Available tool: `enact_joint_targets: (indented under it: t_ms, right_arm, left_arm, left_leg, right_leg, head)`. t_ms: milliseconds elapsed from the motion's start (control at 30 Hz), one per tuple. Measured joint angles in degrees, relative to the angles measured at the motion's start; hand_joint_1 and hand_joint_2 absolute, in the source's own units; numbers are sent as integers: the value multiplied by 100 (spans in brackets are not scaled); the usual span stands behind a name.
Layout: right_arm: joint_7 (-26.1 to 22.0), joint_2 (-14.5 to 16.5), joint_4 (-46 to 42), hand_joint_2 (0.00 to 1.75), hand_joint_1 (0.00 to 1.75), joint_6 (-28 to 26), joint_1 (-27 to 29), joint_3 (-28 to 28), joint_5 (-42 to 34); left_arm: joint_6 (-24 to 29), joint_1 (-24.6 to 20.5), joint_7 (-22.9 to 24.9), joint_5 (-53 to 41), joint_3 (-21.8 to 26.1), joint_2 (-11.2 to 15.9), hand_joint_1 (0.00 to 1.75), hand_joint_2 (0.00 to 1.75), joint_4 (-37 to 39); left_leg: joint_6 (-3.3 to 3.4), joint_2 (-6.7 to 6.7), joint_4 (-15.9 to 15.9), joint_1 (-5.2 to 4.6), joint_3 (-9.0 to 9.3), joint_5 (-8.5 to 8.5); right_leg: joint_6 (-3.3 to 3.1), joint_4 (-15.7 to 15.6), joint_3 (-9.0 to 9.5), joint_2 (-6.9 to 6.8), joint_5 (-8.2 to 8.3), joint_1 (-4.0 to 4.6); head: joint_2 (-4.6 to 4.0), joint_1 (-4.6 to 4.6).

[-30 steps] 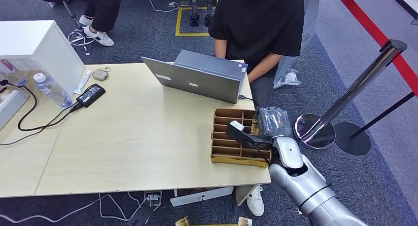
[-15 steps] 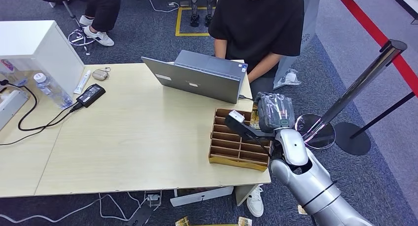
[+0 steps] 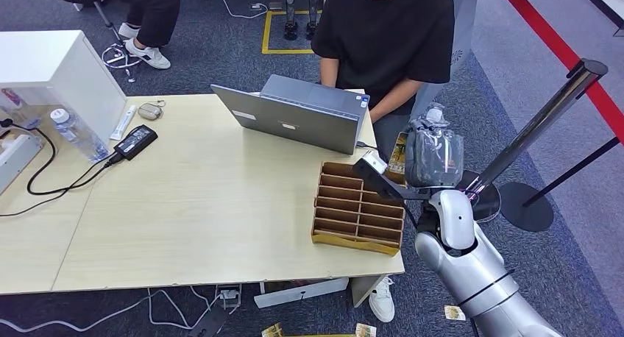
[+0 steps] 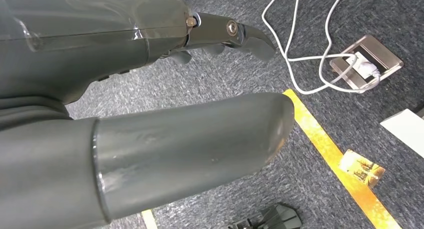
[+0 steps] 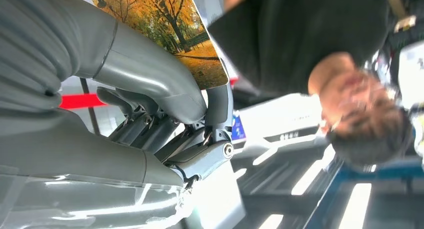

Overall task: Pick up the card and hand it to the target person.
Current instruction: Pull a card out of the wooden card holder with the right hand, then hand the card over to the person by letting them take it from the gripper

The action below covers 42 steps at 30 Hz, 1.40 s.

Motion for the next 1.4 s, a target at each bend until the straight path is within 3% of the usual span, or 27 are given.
enact_joint_targets:
  t_ms: [167, 367, 933, 1400]
  right_arm:
    - [-160, -45, 71, 175, 175, -659, -131, -295, 89]
    - [-271, -78, 364, 175, 175, -1045, -359, -574, 401]
    - [-297, -25, 1604, 175, 175, -916, -437, -654, 965]
    - [-276, 121, 2202, 175, 175, -902, -418, -536, 852]
  left_arm:
    - [-7, -14, 30, -80, -1, 0, 0, 0, 0]
    - [-39, -54, 67, -135, -2, -9, 0, 0, 0]
    - [-58, -109, 88, -182, -2, -59, 0, 0, 0]
    - [-65, -117, 93, -217, -2, -77, 0, 0, 0]
  left_leg:
    - [0, 1, 0, 0, 0, 0]
    - [0, 0, 0, 0, 0, 0]
    - [0, -2, 0, 0, -3, 0]
    - [0, -2, 0, 0, -3, 0]
  right_leg:
    - [0, 0, 0, 0, 0, 0]
    - [0, 0, 0, 0, 0, 0]
    - [0, 0, 0, -2, 0, 0]
    - [0, 0, 0, -2, 0, 0]
  head:
    - [0, 1]
    - [0, -1]
    - [1, 0]
    - [1, 0]
